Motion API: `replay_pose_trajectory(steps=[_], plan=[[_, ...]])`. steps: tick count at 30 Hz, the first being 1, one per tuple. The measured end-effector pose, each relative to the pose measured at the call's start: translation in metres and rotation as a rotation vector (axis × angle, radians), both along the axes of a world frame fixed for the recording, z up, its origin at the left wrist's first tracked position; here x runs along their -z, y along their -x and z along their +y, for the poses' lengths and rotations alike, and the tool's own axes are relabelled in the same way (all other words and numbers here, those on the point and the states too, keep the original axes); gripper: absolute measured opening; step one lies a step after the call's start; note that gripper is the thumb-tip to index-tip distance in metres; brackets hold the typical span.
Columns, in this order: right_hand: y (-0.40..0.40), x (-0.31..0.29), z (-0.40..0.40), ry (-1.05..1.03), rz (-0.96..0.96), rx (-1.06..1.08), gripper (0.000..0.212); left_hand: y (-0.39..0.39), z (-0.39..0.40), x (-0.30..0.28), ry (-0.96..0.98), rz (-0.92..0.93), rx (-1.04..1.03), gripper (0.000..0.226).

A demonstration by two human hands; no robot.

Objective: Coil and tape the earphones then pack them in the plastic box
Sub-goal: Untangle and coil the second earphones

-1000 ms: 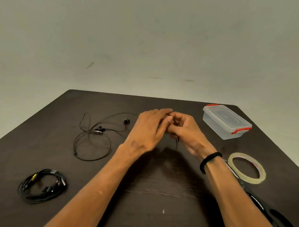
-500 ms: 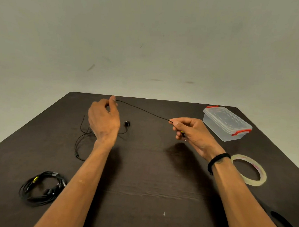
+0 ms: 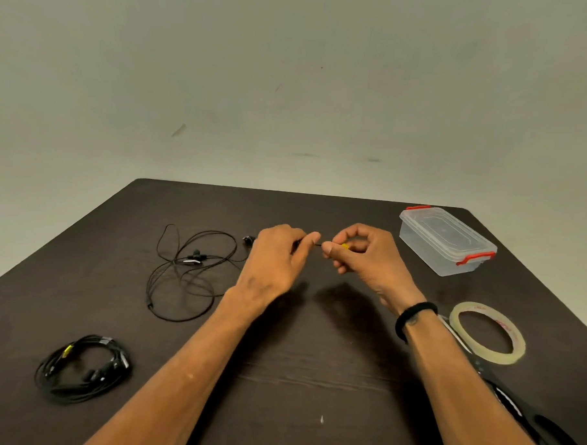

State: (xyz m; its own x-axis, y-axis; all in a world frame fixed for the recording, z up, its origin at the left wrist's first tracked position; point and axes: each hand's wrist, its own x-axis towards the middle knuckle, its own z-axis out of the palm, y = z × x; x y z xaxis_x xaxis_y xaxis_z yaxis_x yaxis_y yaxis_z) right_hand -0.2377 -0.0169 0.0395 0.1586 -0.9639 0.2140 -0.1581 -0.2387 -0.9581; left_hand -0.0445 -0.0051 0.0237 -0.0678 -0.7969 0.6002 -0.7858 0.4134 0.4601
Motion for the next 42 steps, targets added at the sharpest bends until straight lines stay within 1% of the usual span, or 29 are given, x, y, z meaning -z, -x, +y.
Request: replay_pose_trajectory(steps=[2, 4, 7, 10, 12, 14, 15, 17, 18, 20, 21, 22, 24, 26, 28, 31, 33, 37, 39, 40, 42], plan=[[0.001, -0.001, 0.001, 0.013, -0.008, 0.000, 0.019, -0.001, 0.003, -0.004, -0.032, 0.036, 0.001, 0.043], [-0.001, -0.002, 0.002, 0.036, -0.011, -0.042, 0.009, 0.002, 0.005, -0.007, -0.032, 0.031, -0.002, 0.040], [-0.004, -0.003, 0.003, 0.089, 0.028, -0.084, 0.010, 0.004, 0.006, -0.007, -0.084, 0.040, 0.032, 0.037], [-0.005, -0.005, 0.005, 0.130, 0.071, -0.037, 0.010, 0.004, 0.006, -0.005, -0.105, 0.055, 0.060, 0.036], [-0.005, -0.002, 0.002, 0.210, 0.209, 0.065, 0.009, 0.003, 0.007, -0.007, -0.104, 0.037, 0.050, 0.039], [-0.003, 0.004, -0.005, 0.319, 0.361, 0.254, 0.008, -0.001, 0.006, -0.010, -0.111, 0.036, -0.001, 0.045], [0.000, 0.008, -0.009, 0.353, 0.400, 0.366, 0.009, -0.006, 0.004, -0.012, -0.112, 0.053, -0.032, 0.049], [0.009, 0.010, -0.012, 0.338, 0.472, 0.557, 0.010, -0.017, 0.001, -0.015, -0.112, 0.109, -0.073, 0.056], [0.013, 0.010, -0.011, 0.308, 0.546, 0.612, 0.010, -0.022, 0.000, -0.015, -0.111, 0.128, -0.084, 0.057], [0.011, 0.007, -0.005, 0.288, 0.712, 0.647, 0.015, -0.025, 0.001, -0.016, -0.089, 0.113, -0.108, 0.056], [0.006, 0.005, -0.001, 0.317, 0.737, 0.637, 0.019, -0.024, 0.002, -0.016, -0.076, 0.086, -0.124, 0.055], [-0.002, 0.003, 0.003, 0.368, 0.719, 0.605, 0.024, -0.021, 0.002, -0.015, -0.060, 0.057, -0.141, 0.054], [-0.022, 0.001, 0.014, 0.457, 0.640, 0.434, 0.035, -0.015, 0.003, -0.013, -0.026, 0.025, -0.151, 0.052], [-0.039, 0.004, 0.022, 0.454, 0.527, 0.208, 0.045, -0.009, 0.004, -0.011, 0.004, 0.018, -0.109, 0.049], [-0.047, 0.006, 0.025, 0.426, 0.434, 0.108, 0.042, -0.005, 0.005, -0.009, 0.009, 0.003, -0.062, 0.045], [-0.045, 0.010, 0.022, 0.449, 0.372, 0.154, 0.022, -0.002, 0.006, -0.008, 0.016, -0.024, -0.054, 0.046], [-0.040, 0.010, 0.017, 0.419, 0.377, 0.228, 0.018, -0.004, 0.006, -0.009, 0.016, -0.031, -0.079, 0.050], [-0.016, 0.011, 0.001, 0.271, 0.324, 0.472, 0.018, -0.015, 0.003, -0.012, 0.021, 0.000, -0.120, 0.053], [-0.007, 0.010, -0.002, 0.206, 0.299, 0.544, 0.018, -0.018, 0.003, -0.013, 0.027, 0.009, -0.143, 0.053], [-0.007, 0.011, -0.001, 0.204, 0.305, 0.547, 0.019, -0.017, 0.003, -0.013, 0.031, 0.000, -0.153, 0.053], [-0.016, 0.009, 0.006, 0.265, 0.341, 0.461, 0.031, -0.014, 0.005, -0.012, 0.036, -0.028, -0.160, 0.052]])
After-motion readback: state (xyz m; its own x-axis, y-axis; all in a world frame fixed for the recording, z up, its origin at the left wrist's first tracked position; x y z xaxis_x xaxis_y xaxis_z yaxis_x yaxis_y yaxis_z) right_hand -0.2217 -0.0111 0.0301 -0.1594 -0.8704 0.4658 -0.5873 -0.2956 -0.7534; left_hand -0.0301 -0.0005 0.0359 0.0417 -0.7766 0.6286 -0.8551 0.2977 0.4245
